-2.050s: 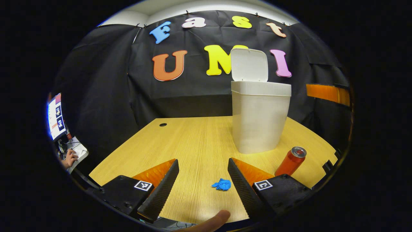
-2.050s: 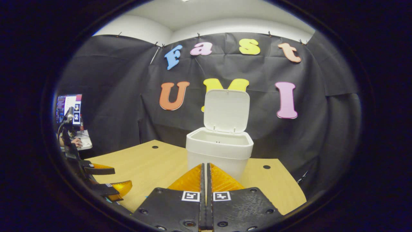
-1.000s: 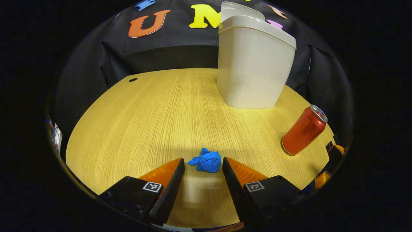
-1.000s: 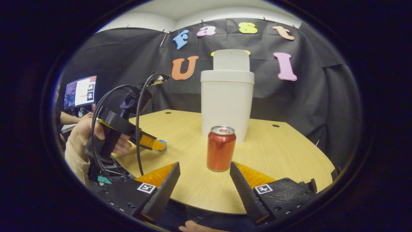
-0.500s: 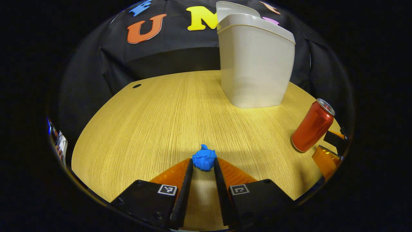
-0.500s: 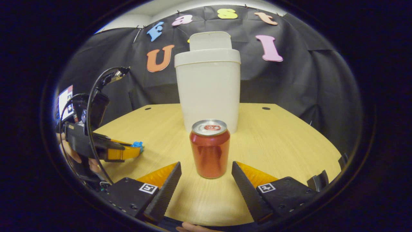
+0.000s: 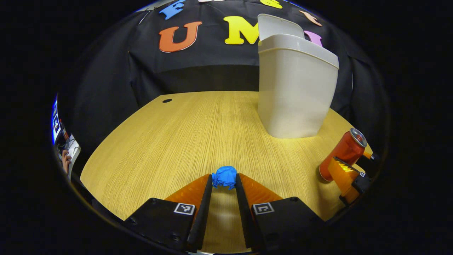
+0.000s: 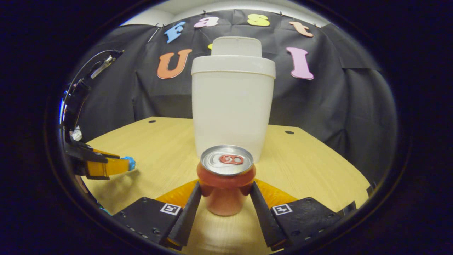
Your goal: Press the lid of the desktop garbage bin to open it, pick up the crumpled paper on the desktop and throw it into the bin, then pick up the pop can on the desktop and drop it into the bin, and finally close the garbage bin lid.
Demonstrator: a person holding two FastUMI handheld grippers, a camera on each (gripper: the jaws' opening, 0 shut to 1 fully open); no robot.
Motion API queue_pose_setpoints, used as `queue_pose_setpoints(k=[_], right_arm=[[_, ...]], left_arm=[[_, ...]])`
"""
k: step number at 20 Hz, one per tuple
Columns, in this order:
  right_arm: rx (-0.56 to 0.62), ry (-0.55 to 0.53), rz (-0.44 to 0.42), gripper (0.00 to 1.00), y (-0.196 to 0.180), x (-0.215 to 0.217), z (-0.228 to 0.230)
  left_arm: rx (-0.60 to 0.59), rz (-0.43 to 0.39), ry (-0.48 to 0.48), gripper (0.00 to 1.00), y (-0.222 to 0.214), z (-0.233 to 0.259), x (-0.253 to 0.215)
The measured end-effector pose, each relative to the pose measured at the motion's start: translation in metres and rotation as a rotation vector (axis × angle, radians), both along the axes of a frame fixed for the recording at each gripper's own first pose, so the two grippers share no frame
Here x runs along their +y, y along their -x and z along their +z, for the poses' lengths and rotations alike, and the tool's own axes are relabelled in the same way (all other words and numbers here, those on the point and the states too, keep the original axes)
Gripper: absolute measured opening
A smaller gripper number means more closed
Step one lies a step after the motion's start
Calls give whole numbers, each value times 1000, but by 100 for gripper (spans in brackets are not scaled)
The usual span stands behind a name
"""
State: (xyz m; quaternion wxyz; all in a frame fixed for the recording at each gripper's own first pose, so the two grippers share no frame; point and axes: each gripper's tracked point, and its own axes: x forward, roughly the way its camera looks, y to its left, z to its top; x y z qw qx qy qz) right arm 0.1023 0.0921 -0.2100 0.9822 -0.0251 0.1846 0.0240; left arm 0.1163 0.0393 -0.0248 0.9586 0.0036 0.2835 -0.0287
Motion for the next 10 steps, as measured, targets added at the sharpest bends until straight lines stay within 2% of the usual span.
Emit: queue_pose_setpoints(k=[1,2,6,10], right_arm=[[-12,-26,12,79,1,1,9],[-26,-48,29,78,2,3,20],[-84,-79,79,77,8,-6,61],[-151,-73,94,76,9,-40,122]], left_arm=[[-20,3,16,45,37,-63,4],[-50,8,18,45,4,1,3],[-157,71,-7,45,-2,32,-3],[-262,54,-9,45,11,69,-21]])
